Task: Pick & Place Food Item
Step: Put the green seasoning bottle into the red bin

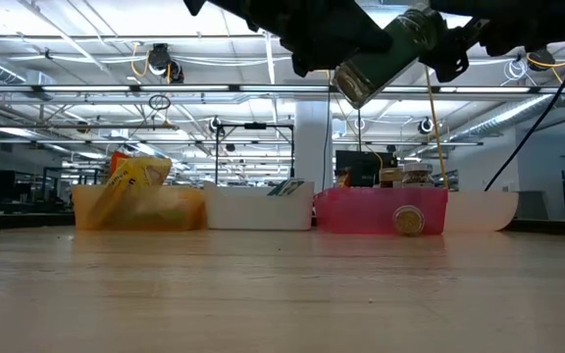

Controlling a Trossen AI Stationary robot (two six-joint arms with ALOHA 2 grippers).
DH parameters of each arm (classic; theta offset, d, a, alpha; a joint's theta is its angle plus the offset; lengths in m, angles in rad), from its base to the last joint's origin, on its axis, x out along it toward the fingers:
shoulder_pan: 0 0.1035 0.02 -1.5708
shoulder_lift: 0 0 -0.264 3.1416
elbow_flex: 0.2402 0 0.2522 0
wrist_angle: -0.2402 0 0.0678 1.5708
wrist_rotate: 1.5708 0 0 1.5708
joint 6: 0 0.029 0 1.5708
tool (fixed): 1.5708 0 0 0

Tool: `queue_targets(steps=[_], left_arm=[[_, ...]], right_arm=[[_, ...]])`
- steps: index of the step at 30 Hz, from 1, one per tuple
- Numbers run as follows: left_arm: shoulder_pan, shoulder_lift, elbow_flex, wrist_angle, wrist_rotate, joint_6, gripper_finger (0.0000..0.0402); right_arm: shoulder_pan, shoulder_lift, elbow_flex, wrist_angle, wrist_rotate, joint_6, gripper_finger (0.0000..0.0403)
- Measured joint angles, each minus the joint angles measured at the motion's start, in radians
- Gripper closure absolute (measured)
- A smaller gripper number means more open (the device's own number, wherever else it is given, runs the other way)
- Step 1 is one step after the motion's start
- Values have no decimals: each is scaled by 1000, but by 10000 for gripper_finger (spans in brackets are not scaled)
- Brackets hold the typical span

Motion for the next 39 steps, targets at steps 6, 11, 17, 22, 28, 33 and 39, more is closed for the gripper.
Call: queue_targets(steps=[6,11,17,22,28,33,39], left_arm=[[2,7,0,5,16,0,198],[2,7,0,7,31,-2,198],[3,7,0,7,23,-9,198],[5,7,0,8,23,-25,198],[6,7,0,29,20,-22,111],[6,-33,0,9,17,-23,49],[-6,-176,0,-171,18,-53,22]], right_arm=[[-1,31,0,37,-1,-3,99],[-2,44,0,52,1,-4,138],[-2,44,0,61,37,-5,208],[-2,44,0,66,50,2,209],[-1,45,0,68,47,4,209],[-1,45,0,50,47,3,209],[-1,45,0,11,51,12,209]])
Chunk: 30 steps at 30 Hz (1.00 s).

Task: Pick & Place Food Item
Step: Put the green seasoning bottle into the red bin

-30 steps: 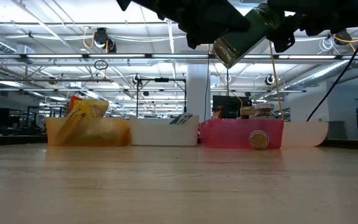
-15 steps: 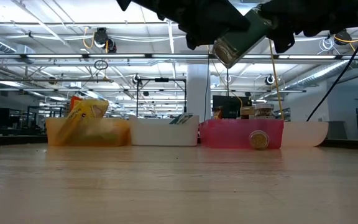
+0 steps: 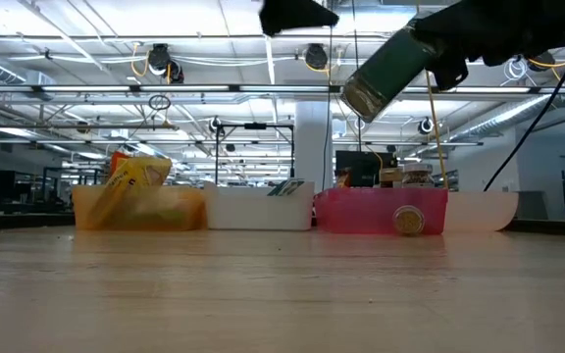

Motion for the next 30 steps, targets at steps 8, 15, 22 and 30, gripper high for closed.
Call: queue_targets(steps=[8,15,22,30], left_arm=[[-74,-72,0,-38,2,54,19],[-104,-72,0,6,-18,157,21],[-104,-79,0,14,-63,205,32],[-111,-120,-1,14,-115,227,32]], right_arm=[[-117,0,12,-73,-8,42,209],[-319,0,146,-332,-136,26,209],[-525,21,332,-586,-193,-57,209],[-698,162,513,-739,-279,-127,209]])
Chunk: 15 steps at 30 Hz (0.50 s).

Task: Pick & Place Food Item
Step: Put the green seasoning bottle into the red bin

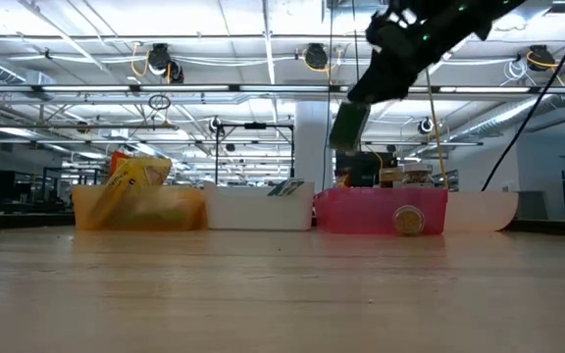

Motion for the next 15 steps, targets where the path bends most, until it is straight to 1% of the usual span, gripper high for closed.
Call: queue_targets(steps=[3,12,15], left_arm=[[-14,-14,0,-22,-4,9,30],[-62,-24,0,-90,-64,17,41],[-68,-24,0,-90,-107,16,38]], right_arm=[[-50,85,45,-63,-22,-27,209],[-191,282,106,-68,-18,-72,209],[-227,330,119,-71,-76,-72,209]])
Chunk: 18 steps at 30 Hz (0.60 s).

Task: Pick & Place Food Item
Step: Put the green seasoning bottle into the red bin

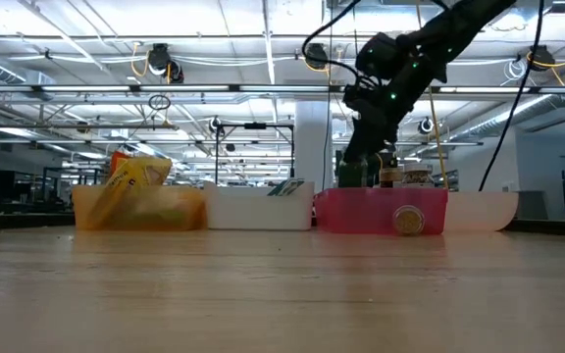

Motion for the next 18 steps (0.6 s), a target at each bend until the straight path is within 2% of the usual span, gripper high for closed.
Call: queue_targets(steps=[18], left_arm=[[2,0,-3,23,-16,-29,45]], right_arm=[[-22,79,27,34,-41,-19,209]])
